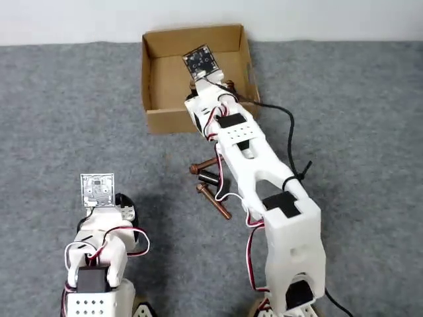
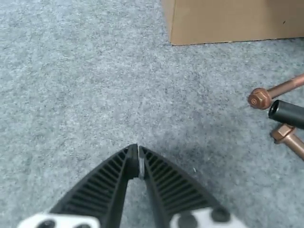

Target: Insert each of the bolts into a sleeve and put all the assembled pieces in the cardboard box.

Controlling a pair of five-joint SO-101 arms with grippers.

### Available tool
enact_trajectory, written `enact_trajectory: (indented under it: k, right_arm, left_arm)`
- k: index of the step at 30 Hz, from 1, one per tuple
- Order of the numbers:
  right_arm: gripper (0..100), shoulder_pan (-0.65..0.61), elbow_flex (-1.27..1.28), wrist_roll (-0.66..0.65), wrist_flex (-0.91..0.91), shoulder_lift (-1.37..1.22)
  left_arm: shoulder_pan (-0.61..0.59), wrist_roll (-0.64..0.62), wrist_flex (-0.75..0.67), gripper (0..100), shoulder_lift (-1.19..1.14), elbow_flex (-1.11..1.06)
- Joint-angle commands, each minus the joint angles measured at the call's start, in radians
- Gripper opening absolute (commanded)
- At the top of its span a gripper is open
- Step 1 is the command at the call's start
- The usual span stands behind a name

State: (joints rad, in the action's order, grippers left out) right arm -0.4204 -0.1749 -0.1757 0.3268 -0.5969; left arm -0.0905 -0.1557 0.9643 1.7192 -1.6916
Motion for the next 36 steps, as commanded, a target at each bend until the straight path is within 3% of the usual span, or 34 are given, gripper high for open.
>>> enact_trajectory:
  k: [1, 4, 16, 26, 36]
  right_arm:
    - [10.9, -0.036, -0.071, -0.020, 0.068, -0.033]
    - [17.7, -0.039, -0.146, -0.014, 0.150, -0.056]
    - [17.7, -0.053, -0.261, -0.011, 0.358, 0.016]
    - [17.6, -0.108, -0.259, 0.080, 0.834, 0.263]
    - [17.6, -0.143, -0.259, 0.100, 1.211, 0.292]
  left_arm:
    - [-0.006, 0.006, 0.002, 0, -0.002, 0.002]
    - [-0.006, 0.006, 0.002, 0, -0.002, 0.002]
    - [-0.008, 0.009, 0.002, 0, -0.002, 0.002]
    - [-0.009, 0.009, 0.002, 0, -0.002, 0.002]
    - [-0.009, 0.009, 0.011, 0, 0.000, 0.002]
